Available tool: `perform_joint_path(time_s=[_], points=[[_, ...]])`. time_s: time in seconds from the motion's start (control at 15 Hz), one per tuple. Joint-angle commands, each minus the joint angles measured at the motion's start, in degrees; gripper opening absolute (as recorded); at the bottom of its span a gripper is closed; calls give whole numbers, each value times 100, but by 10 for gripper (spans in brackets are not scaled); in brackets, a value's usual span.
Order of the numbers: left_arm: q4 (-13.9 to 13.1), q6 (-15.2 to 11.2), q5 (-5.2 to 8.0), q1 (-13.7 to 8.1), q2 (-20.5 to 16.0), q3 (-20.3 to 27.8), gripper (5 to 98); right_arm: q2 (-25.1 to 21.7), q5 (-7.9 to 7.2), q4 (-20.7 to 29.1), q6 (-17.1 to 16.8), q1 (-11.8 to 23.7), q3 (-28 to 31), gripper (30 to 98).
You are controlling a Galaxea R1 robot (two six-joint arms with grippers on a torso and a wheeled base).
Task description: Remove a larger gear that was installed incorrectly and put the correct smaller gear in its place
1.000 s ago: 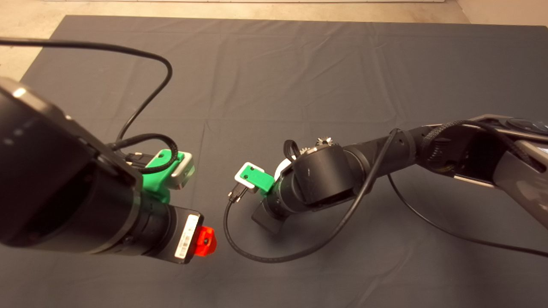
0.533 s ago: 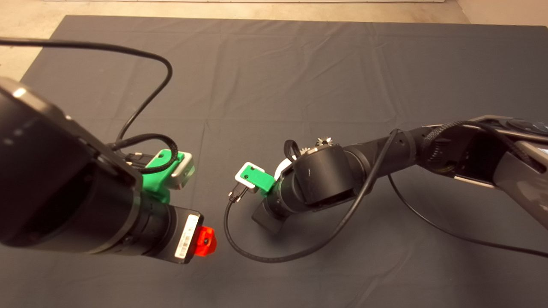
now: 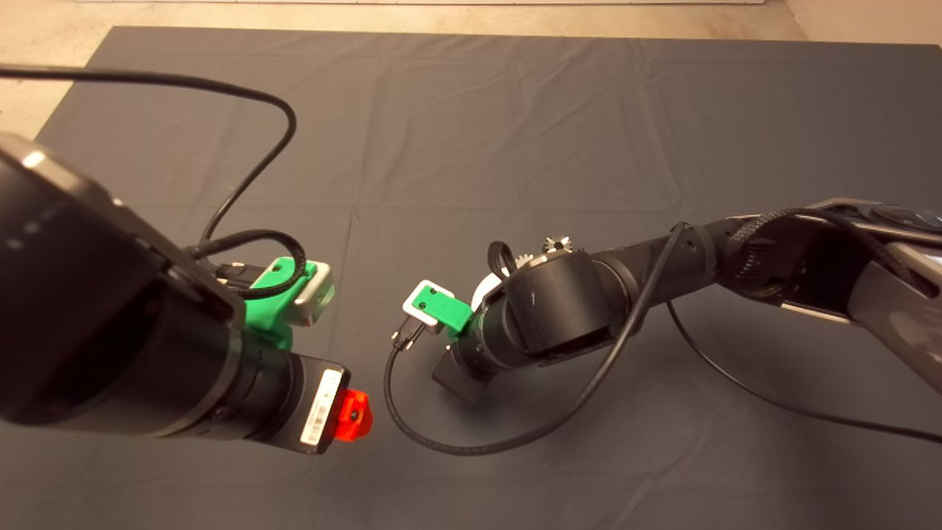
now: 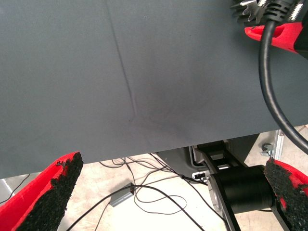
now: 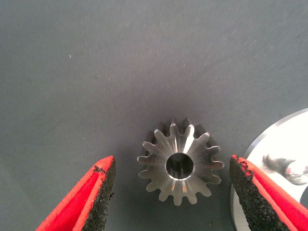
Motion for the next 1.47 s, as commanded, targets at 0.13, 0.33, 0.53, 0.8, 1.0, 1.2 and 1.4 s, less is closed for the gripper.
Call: perform_joint_path(time_s=[0.13,0.33,0.53,0.8,1.0,1.2,1.4], points=[[-89,-31,755,-107,15,83,978,2,31,-16,789,1168,28,657],[-89,-31,755,-107,24,83,978,-143,31,64,914,1301,-468,696],[-89,-31,755,-98,33,83,978,-631,31,177,974,1405,-561,728],[-89,-31,755,-89,50,83,978,-1678,40,282,965,1379,-552,779],[-89,-40,755,-89,51,83,978,-2040,40,645,912,1362,-622,825],[-89,-57,755,-89,59,83,978,-2144,49,722,912,1309,-708,876],[-89,-57,755,-89,68,83,978,-2091,52,722,912,1244,-860,876]])
